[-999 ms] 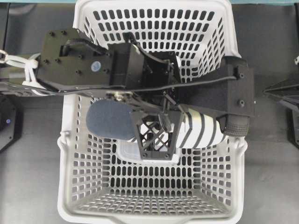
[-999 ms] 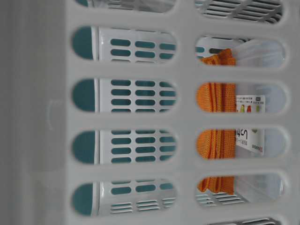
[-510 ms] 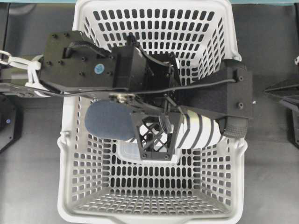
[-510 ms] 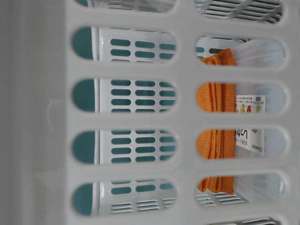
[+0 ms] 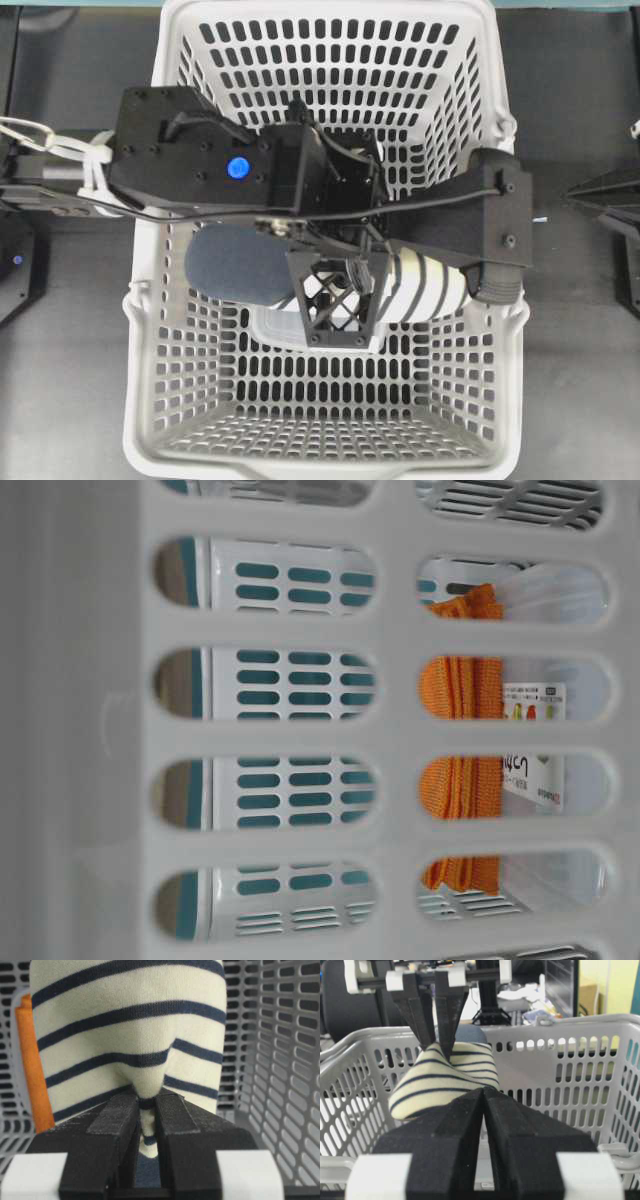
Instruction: Pick up the slipper from the shopping basket with the left arm.
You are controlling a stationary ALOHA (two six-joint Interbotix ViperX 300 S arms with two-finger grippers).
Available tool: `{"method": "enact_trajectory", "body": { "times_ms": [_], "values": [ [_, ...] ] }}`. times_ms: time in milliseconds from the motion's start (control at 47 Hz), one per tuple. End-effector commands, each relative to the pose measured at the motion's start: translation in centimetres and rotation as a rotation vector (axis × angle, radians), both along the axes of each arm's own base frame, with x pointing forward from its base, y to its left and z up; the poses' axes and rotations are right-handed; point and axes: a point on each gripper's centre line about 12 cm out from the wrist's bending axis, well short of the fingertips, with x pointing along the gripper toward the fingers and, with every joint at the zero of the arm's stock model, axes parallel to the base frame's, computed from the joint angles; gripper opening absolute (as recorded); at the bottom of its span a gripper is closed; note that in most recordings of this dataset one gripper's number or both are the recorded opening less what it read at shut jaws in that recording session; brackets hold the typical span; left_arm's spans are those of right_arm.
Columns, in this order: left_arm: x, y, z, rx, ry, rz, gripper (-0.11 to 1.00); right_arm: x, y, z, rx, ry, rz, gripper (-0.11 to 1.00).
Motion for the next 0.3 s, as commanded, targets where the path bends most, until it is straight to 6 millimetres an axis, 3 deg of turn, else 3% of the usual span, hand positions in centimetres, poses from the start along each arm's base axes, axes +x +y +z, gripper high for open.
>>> {"method": "enact_trajectory", "body": {
  "times_ms": [0,276],
  "values": [
    [-1.13,-0.05,2.08,-0.005,-0.057,-0.002,0.07,0.12,0.02,0.20,0.005,-0.005,0.001,0.00],
    [-1.03,0.08,1.75,-0.010,-0.087,0.005,0.07,0.12,0.02,0.20,0.005,-0.005,0.001,0.00]
  ]
}}
